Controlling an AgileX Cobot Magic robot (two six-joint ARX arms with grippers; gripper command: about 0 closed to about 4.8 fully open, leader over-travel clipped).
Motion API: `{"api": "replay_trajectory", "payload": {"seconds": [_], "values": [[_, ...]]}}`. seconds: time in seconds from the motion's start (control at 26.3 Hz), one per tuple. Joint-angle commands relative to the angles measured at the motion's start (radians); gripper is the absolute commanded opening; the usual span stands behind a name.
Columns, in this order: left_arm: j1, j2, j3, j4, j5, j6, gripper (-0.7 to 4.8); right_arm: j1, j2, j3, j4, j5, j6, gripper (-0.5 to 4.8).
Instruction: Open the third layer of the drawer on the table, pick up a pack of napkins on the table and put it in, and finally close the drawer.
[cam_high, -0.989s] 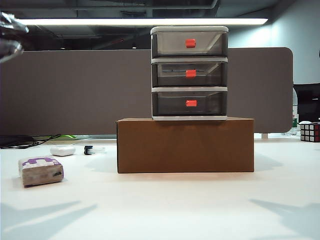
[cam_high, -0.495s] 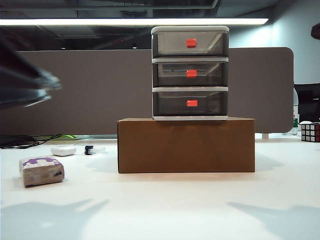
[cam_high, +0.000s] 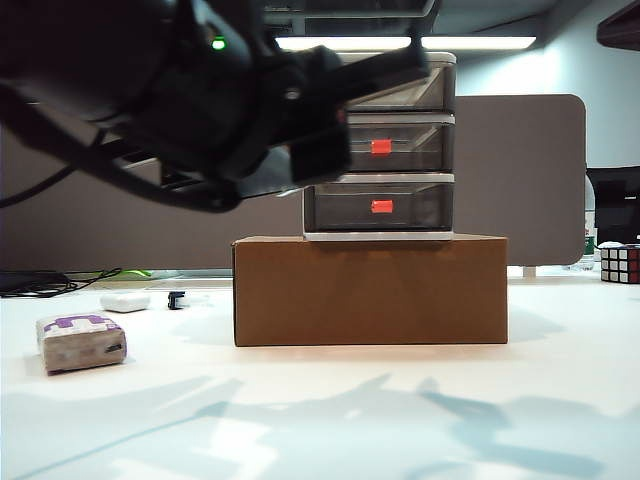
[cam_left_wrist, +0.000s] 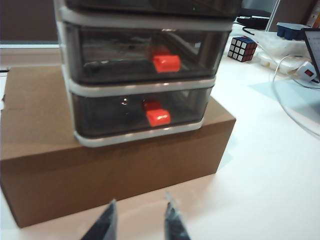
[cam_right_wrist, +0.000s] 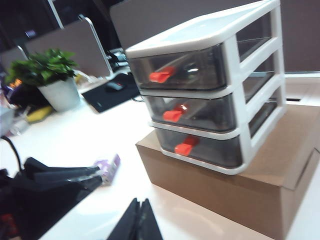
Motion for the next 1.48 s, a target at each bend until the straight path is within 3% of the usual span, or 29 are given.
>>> {"api": "replay_trajectory", "payload": {"seconds": [0.04, 0.19, 0.27, 0.34, 0.42, 0.53, 0.61, 0.8, 0.91, 1.48], "values": [[0.000, 0.008, 0.045, 0.015, 0.017, 0.008, 1.17, -0.004, 0.100, 0.040, -0.021, 0.002, -0.071, -0.04], [0.003, 0.007, 0.050, 0.069, 0.058, 0.006, 1.17, 0.000, 0.251, 0.085, 0.011, 0.000, -0.073, -0.03], [0.007, 0.042, 0.060, 0.081, 0.054, -0.078, 1.16, 0.002, 0.354, 0.125, 0.032, -0.024, -0.072, -0.04], [0.013, 0.134, 0.112, 0.079, 0.045, -0.101, 1.16, 0.001, 0.447, 0.161, 0.078, -0.073, -0.072, -0.04], [0.012, 0.246, 0.191, 0.079, 0.011, -0.096, 1.16, 0.001, 0.529, 0.198, 0.109, -0.106, -0.073, -0.04], [0.015, 0.372, 0.299, 0.079, -0.144, -0.089, 1.17, 0.001, 0.620, 0.248, 0.113, -0.129, -0.074, -0.04], [0.016, 0.420, 0.338, 0.079, -0.182, -0.089, 1.17, 0.001, 0.657, 0.266, 0.114, -0.128, -0.074, -0.03], [0.039, 0.452, 0.384, 0.078, -0.185, -0.085, 1.22, 0.000, 0.711, 0.278, 0.161, -0.143, -0.076, -0.04], [0.077, 0.452, 0.414, 0.074, -0.192, -0.045, 1.89, 0.000, 0.723, 0.282, 0.167, -0.154, -0.077, -0.03], [0.135, 0.481, 0.429, 0.092, -0.136, -0.064, 1.88, 0.001, 0.723, 0.282, 0.164, -0.154, -0.107, -0.04]]}}
